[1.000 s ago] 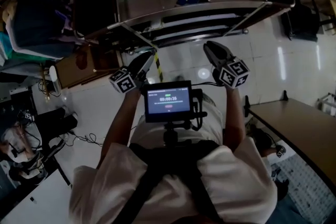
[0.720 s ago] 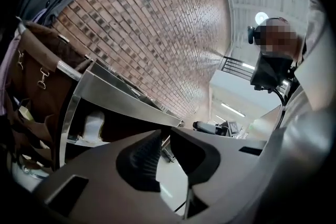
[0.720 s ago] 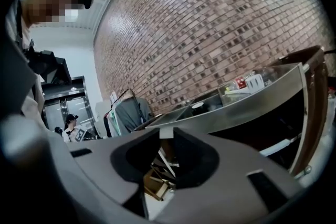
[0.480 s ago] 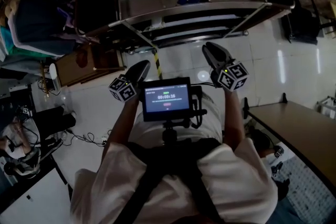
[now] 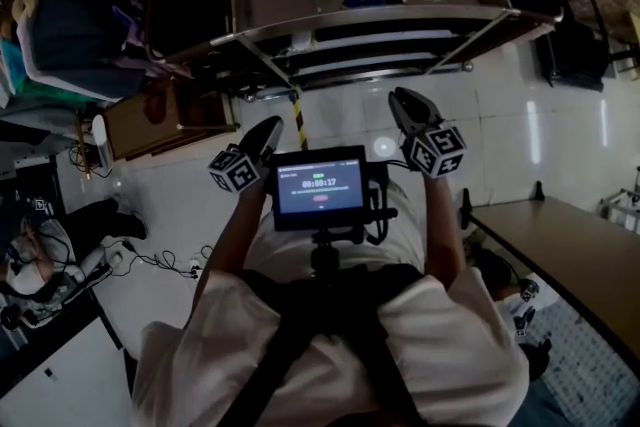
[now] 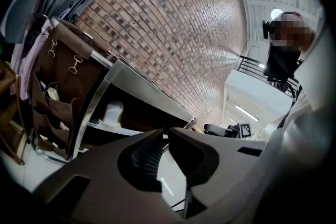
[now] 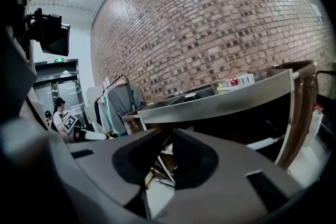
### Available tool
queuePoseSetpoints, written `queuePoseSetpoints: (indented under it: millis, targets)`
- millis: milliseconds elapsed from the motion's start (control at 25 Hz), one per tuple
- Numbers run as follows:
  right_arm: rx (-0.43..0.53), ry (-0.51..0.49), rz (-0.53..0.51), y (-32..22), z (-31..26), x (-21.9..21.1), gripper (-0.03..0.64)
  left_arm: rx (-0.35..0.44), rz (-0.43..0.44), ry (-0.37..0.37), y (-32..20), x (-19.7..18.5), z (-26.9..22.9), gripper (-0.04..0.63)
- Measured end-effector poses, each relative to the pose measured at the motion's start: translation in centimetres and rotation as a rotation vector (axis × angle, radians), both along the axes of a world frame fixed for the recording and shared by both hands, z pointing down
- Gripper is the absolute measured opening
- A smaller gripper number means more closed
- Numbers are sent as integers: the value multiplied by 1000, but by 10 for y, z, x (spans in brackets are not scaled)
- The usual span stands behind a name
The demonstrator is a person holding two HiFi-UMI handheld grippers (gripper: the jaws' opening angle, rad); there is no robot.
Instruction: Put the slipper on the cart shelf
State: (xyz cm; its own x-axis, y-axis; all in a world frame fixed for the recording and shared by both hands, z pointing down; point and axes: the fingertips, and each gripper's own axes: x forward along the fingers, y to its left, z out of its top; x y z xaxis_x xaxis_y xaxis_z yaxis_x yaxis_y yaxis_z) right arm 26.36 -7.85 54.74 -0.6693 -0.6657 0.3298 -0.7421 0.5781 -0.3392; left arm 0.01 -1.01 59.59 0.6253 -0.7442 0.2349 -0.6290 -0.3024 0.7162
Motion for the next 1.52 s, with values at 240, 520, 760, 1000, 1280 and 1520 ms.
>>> queuePoseSetpoints:
  millis: [240, 520, 760, 1000, 1280, 1520]
  targets:
    - [-41, 20, 18, 3, 11, -3, 74, -23, 1, 12, 8, 4, 6, 23]
    - [-62, 11, 11, 14, 19, -6, 58, -49, -5, 4, 10, 10, 9, 23]
    - [-80, 13, 22, 20, 26, 3, 58, -75, -13, -1, 17, 16, 19, 23]
    - [-91, 10, 17, 23, 28, 7, 54, -93, -29, 6, 21, 19, 25, 23]
    - [-119, 4, -4, 28, 39, 1, 52, -105, -36, 4, 31, 19, 30, 21]
    - [-135, 14, -20, 25, 44, -6, 49, -110, -55, 12, 36, 14, 31, 15]
